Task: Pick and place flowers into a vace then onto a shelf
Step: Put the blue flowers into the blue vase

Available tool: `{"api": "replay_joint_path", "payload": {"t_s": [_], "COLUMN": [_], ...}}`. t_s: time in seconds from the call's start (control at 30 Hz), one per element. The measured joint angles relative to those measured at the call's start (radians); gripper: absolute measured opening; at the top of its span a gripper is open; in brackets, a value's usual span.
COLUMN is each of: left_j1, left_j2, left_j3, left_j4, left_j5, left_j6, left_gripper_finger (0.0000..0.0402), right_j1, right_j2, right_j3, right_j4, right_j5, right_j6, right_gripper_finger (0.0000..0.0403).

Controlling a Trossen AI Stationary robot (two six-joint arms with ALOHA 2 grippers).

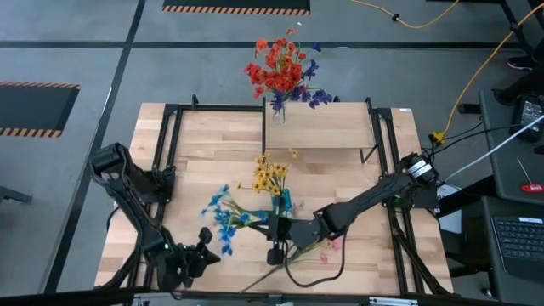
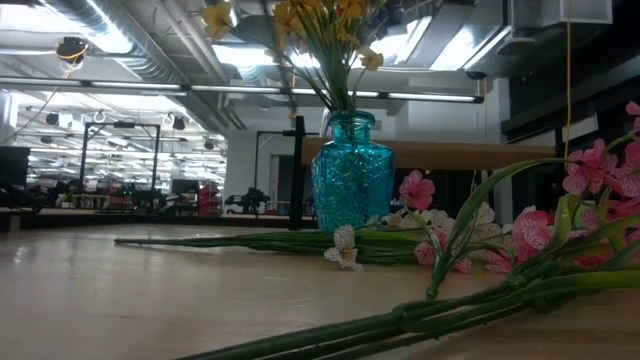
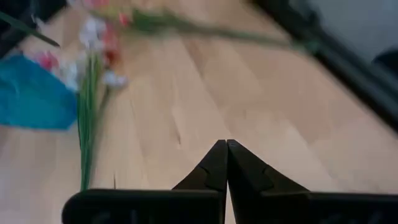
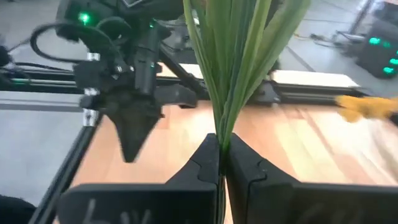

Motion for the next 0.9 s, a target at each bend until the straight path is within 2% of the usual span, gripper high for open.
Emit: {"api": "replay_joint_path", "payload": {"t_s": [0.2, 0.33, 0.47, 0.53, 0.67, 0.8, 0.9], "left_j1": [0.056, 0.104, 0.138, 0.15, 0.163, 0.169, 0.169], "left_j2": [-0.17, -0.26, -0.307, -0.319, -0.329, -0.329, -0.329], "left_j3": [-0.214, -0.35, -0.444, -0.47, -0.49, -0.49, -0.49], "left_j4": [0.338, 0.546, 0.713, 0.767, 0.813, 0.813, 0.812], "left_j5": [0.038, 0.068, 0.019, 0.0, -0.008, -0.008, -0.006], "left_j6": [0.13, 0.145, 0.203, 0.238, 0.306, 0.348, 0.381], "left_gripper_finger": [0.0001, 0.0002, 0.0002, 0.0001, 0.0001, 0.0002, 0.0002], "right_j1": [0.037, 0.035, 0.026, 0.026, 0.042, 0.056, 0.054], "right_j2": [-0.011, -0.011, -0.011, -0.011, -0.011, -0.011, -0.011], "right_j3": [-0.011, -0.032, -0.033, -0.033, -0.033, -0.034, -0.053], "right_j4": [-0.059, -0.064, -0.057, -0.058, -0.059, -0.066, -0.048], "right_j5": [0.165, 0.177, 0.178, 0.207, 0.372, 0.375, 0.337], "right_j6": [0.003, 0.014, 0.009, -0.009, -0.015, -0.004, 0.052], "right_gripper_finger": [0.0006, 0.0006, 0.0006, 0.0006, 0.0006, 0.0006, 0.0006]}}
